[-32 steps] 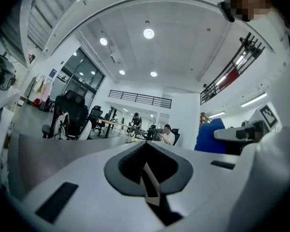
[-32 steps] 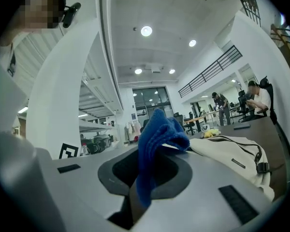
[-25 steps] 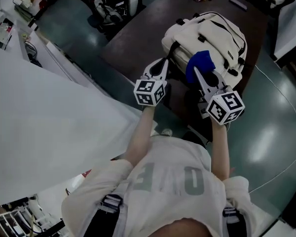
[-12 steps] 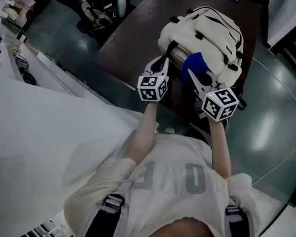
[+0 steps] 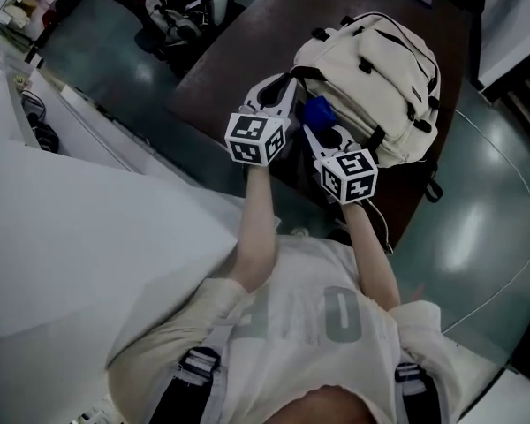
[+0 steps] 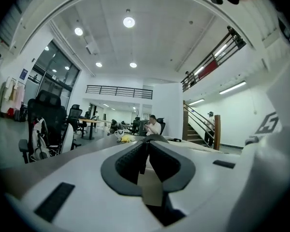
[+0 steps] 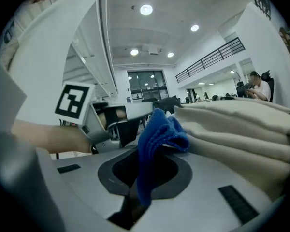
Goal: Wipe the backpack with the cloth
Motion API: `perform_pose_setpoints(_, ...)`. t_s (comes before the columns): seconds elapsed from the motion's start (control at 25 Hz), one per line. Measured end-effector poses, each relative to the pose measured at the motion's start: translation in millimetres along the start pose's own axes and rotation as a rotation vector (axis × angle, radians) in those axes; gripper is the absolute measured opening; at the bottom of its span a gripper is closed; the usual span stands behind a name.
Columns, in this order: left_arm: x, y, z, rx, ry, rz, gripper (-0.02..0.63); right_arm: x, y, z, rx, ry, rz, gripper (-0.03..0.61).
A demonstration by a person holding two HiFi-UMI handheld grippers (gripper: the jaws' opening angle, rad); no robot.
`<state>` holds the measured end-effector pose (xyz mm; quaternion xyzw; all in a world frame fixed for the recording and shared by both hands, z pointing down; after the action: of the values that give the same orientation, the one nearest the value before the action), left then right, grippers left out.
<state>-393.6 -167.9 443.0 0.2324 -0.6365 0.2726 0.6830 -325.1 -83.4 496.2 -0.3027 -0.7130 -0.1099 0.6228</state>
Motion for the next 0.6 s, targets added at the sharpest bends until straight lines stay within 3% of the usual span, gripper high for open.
perform_pose_setpoints(0.44, 12, 8, 5, 0.023, -0.008, 0.049, 0.041, 9, -83, -13, 0.005, -0.012, 0.081, 0.041)
perform_pose_setpoints(0.6, 14, 9, 4, 0.017, -0.007, 0.056, 0.041, 8, -92, -15, 0.074, -0.068, 0.052, 0.041)
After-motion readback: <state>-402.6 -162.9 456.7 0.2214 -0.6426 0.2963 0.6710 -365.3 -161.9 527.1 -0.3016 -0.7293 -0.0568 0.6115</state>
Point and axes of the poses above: the fingertips, and each gripper's own axes: y backward along the fingers, z to its left, x out of its underside, the point moved 4 cm from there along y, backward along the fingers, and after that the axes turned 1 degree about -x, right-handed, at the moved point
